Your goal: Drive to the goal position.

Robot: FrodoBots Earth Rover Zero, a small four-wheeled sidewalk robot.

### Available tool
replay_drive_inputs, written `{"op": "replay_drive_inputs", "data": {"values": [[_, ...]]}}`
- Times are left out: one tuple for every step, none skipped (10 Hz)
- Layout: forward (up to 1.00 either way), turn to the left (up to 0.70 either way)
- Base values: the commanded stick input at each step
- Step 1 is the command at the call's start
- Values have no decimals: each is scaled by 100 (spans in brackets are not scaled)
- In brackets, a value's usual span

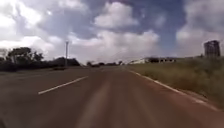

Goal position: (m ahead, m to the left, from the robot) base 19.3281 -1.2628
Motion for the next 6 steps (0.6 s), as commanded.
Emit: {"op": "replay_drive_inputs", "data": {"values": [[100, 0], [100, 0], [100, 0], [100, 0], [100, 0], [100, 0]]}}
